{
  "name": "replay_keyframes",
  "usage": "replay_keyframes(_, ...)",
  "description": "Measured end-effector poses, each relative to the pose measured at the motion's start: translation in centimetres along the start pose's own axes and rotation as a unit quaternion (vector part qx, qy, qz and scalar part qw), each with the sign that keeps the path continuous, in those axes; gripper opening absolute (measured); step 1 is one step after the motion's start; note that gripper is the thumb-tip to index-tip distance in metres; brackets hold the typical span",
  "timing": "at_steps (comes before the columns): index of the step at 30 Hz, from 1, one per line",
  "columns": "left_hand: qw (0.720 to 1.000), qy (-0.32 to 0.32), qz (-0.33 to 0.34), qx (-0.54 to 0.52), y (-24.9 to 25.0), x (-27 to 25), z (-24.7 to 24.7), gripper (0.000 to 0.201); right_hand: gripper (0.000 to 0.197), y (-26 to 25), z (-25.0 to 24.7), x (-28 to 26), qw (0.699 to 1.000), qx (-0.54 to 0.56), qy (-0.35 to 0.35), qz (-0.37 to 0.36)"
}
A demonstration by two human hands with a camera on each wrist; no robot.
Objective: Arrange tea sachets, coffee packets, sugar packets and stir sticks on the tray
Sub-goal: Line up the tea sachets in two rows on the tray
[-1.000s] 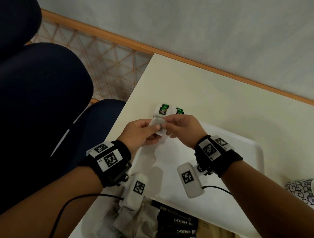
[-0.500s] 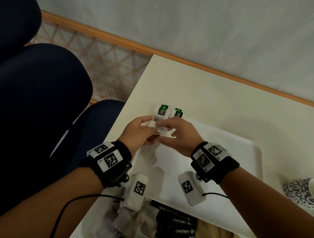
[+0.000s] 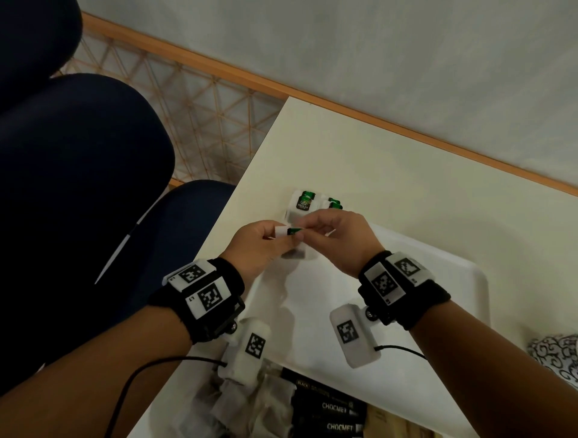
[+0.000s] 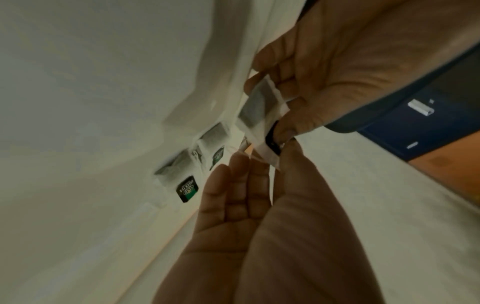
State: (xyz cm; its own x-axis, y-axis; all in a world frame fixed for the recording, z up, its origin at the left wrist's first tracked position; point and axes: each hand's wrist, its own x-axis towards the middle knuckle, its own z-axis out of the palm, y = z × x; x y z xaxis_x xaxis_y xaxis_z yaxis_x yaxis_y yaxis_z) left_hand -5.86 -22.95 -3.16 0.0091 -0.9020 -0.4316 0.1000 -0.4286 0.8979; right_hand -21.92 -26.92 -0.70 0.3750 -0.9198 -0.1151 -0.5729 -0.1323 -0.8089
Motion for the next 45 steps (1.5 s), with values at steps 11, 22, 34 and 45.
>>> replay_keyframes(11, 0.983, 0.096, 0.025, 0.157, -0.1, 0.7, -1.9, 0.006, 0.009, 1.8, -0.4, 3.7, 0.993, 0.010, 0.014, 0.114)
replay_keyframes(22, 0.986, 0.082, 0.011, 0.147, -0.4, 0.3, -2.2, 0.011, 0.013, 2.1, -0.9, 5.6, 0.990, -0.072, 0.071, 0.101)
replay_keyframes(34, 0.964, -0.040, 0.027, 0.263, -1.3, -8.5, -3.7, 0.007, 0.016, -1.8, 3.0, -12.3, 0.966, -0.205, -0.156, -0.012)
replay_keyframes(45, 0.862, -0.058, 0.025, 0.504, -5.6, -15.9, -5.9, 0.057, 0.066, -3.3, 7.5, -20.0, 0.942, -0.294, -0.155, 0.048)
